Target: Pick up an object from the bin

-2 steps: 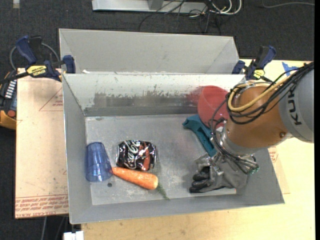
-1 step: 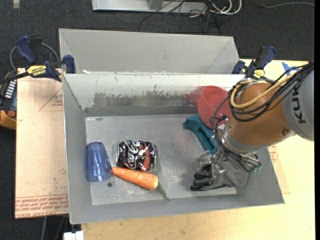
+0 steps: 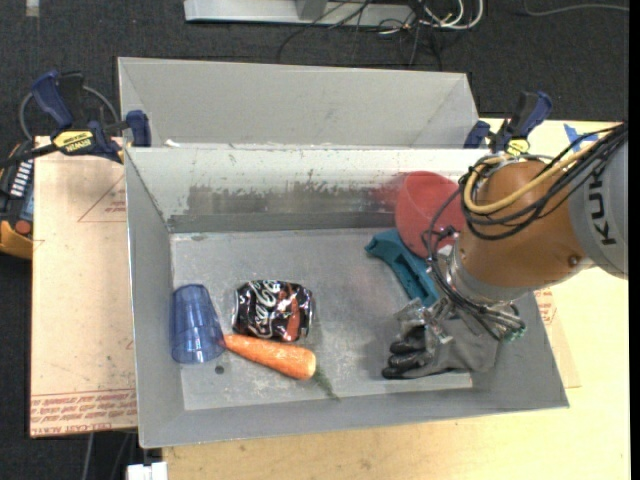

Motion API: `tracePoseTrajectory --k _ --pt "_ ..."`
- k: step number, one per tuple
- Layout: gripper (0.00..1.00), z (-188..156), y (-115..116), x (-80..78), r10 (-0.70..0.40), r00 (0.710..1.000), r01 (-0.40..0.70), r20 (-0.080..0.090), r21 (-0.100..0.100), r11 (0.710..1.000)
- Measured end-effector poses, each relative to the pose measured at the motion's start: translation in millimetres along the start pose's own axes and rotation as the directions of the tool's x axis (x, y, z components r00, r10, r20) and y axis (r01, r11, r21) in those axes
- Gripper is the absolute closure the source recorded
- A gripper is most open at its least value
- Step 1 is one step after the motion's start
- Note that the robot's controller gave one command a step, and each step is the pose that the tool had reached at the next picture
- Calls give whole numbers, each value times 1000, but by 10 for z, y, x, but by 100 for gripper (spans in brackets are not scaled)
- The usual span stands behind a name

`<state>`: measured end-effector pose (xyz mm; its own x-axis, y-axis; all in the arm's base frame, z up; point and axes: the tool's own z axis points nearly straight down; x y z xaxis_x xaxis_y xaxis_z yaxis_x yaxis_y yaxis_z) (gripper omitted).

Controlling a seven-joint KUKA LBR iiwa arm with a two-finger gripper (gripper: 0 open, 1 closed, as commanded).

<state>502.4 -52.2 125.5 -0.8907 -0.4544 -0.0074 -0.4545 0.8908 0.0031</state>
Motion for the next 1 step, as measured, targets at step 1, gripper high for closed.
tracePoseTrajectory --k 1 --pt "100 -75 7 4 1 1000 -1 -3 -2 1000"
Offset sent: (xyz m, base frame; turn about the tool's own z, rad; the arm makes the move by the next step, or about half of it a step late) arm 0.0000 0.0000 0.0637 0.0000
